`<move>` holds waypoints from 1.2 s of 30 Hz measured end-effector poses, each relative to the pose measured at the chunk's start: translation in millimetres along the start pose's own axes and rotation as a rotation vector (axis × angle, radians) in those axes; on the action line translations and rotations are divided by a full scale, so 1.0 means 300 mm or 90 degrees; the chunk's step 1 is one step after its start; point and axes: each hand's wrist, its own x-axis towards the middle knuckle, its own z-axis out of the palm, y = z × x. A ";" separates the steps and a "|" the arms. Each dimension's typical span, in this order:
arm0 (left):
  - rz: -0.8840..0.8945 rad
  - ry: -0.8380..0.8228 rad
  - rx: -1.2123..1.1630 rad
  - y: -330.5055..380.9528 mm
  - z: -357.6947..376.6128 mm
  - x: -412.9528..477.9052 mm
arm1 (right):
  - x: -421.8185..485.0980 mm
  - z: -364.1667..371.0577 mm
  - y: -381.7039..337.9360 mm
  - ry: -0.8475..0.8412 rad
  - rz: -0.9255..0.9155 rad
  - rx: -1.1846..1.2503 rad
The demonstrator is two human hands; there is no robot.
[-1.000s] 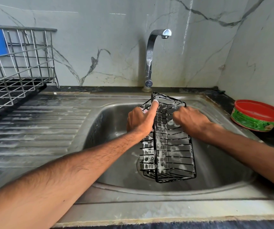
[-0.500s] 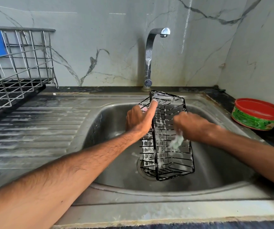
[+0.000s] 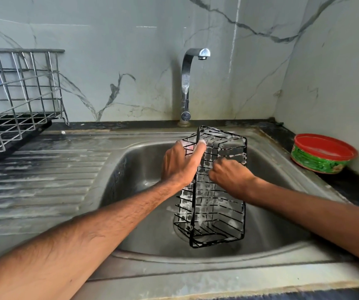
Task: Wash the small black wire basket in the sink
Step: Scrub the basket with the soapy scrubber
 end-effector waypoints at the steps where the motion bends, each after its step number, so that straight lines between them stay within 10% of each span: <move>1: 0.006 0.002 0.009 -0.002 0.000 0.002 | 0.002 0.003 0.002 -0.004 -0.015 0.002; 12: 0.001 -0.043 0.004 0.004 0.006 0.001 | 0.010 -0.041 0.141 0.047 0.210 0.126; 21: -0.030 -0.023 -0.001 -0.015 -0.001 -0.001 | 0.016 -0.019 0.015 -0.096 0.056 0.296; 26: -0.030 0.006 -0.004 -0.016 0.001 0.014 | 0.013 -0.035 0.127 0.050 0.168 0.143; 36: -0.074 -0.009 0.003 -0.010 -0.009 0.001 | 0.020 -0.005 0.013 -0.124 -0.039 0.125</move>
